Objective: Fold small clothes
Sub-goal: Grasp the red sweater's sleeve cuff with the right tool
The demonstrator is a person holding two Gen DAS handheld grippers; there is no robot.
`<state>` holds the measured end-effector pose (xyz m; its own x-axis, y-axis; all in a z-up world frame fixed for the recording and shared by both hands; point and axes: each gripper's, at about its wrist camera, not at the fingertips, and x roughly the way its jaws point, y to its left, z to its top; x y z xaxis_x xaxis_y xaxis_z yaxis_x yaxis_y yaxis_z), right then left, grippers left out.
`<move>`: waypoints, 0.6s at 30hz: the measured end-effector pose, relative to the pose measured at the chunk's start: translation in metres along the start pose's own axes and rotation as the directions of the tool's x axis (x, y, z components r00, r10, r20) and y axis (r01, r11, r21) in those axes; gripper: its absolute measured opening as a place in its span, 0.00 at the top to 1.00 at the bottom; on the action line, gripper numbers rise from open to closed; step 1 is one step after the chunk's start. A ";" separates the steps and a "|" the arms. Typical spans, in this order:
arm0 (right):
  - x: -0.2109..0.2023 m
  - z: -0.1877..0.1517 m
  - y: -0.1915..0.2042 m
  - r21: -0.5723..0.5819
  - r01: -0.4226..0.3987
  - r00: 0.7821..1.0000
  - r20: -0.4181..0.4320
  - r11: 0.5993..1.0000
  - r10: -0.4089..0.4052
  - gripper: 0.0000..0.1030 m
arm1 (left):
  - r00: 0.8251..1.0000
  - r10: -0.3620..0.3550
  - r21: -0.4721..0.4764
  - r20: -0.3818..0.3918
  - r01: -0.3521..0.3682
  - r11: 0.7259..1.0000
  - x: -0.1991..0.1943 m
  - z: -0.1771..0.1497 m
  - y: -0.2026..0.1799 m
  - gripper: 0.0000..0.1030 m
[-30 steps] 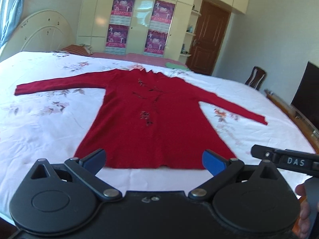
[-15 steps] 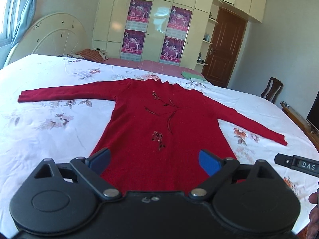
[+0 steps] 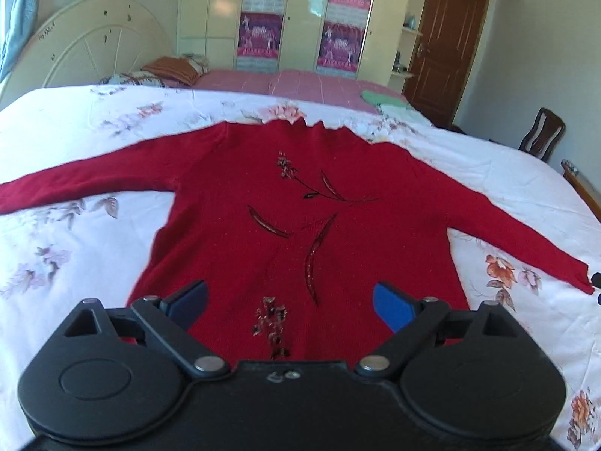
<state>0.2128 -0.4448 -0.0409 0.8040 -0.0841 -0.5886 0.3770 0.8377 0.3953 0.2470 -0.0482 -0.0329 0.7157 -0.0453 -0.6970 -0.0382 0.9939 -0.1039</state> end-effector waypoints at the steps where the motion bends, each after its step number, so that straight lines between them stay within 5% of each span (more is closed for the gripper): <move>1: 0.011 0.008 -0.013 0.057 0.003 1.000 -0.007 0.998 -0.003 0.62 | 1.000 0.008 0.001 -0.002 -0.008 1.000 0.007 0.003 -0.002 0.09; 8: 0.073 0.040 -0.089 0.362 0.048 0.998 -0.061 0.931 -0.028 0.62 | 0.993 0.073 -0.018 0.088 -0.071 0.997 0.028 0.017 -0.016 0.08; 11: 0.078 0.046 -0.109 0.434 0.055 0.998 -0.054 0.899 -0.035 0.62 | 0.996 0.065 -0.005 0.054 -0.065 0.998 0.037 0.024 -0.019 0.08; 18: 0.069 0.055 -0.125 0.455 0.035 0.999 -0.030 0.890 -0.024 0.63 | 0.995 0.089 -0.021 0.051 -0.088 0.996 0.055 0.043 -0.020 0.08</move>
<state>0.2464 -0.5852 -0.0929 0.7807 -0.0880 -0.6187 0.5728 0.4966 0.6521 0.3168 -0.0663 -0.0387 0.7440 0.0481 -0.6664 -0.1152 0.9917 -0.0571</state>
